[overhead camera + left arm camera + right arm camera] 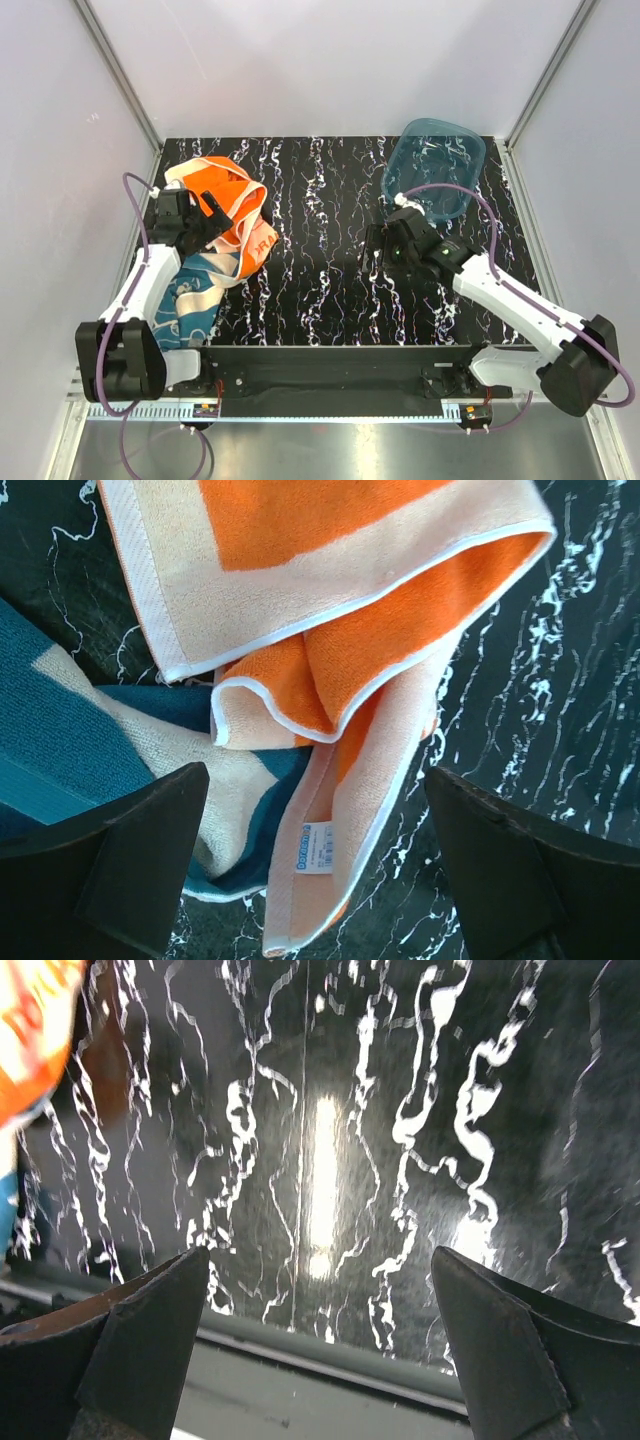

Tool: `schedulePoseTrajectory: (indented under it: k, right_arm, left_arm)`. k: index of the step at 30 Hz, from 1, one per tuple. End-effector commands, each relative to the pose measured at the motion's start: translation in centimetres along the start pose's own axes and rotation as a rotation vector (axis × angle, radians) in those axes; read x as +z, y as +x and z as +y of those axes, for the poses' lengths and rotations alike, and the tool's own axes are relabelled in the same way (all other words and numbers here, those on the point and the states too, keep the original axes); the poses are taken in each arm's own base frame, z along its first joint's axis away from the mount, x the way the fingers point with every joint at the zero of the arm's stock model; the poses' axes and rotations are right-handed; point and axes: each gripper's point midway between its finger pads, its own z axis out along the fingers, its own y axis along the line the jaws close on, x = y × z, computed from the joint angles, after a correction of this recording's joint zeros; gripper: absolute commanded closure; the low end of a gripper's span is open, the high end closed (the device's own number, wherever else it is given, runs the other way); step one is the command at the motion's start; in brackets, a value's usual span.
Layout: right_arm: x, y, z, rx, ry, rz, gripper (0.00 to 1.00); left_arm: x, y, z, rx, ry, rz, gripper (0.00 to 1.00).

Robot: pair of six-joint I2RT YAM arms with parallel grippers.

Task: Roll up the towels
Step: Move the towel to the center of the board

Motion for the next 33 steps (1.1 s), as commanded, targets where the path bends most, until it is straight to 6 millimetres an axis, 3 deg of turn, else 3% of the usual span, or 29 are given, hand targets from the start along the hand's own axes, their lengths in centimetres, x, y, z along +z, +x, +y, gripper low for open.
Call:
schedulePoseTrajectory:
  k: [1,8,14,18,21,24,27,33]
  right_arm:
    - [-0.5,0.0,1.7,0.018,-0.064,0.038,0.00]
    - [-0.3,1.4,1.1,0.024,-0.082,0.055,0.00]
    - [-0.4,1.6,0.7,-0.010,-0.073,0.057,0.00]
    - [-0.4,1.5,0.6,-0.028,-0.070,0.055,0.00]
    - [-0.4,1.6,0.4,-0.035,-0.064,0.060,0.00]
    - [-0.5,1.8,0.3,-0.031,-0.063,0.065,0.01]
    - [-0.7,1.9,0.4,-0.021,-0.072,0.067,0.00]
    - [-1.0,2.1,0.5,0.013,-0.083,0.061,0.00]
  left_arm:
    - [0.1,-2.6,-1.2,0.006,-0.005,-0.066,0.05]
    - [3.0,-2.6,-1.1,0.032,-0.072,-0.022,0.11]
    - [3.7,-1.4,-3.9,0.103,-0.080,0.008,0.15]
    - [2.3,-0.1,-6.0,0.170,-0.087,0.013,0.18]
    - [1.1,1.7,-5.7,0.207,-0.100,0.031,0.18]
    - [-0.2,3.3,-3.8,0.213,-0.129,0.044,0.19]
    - [-0.4,5.5,-2.4,0.223,-0.123,0.086,0.21]
    - [-1.0,8.1,-1.9,0.247,-0.088,0.127,0.31]
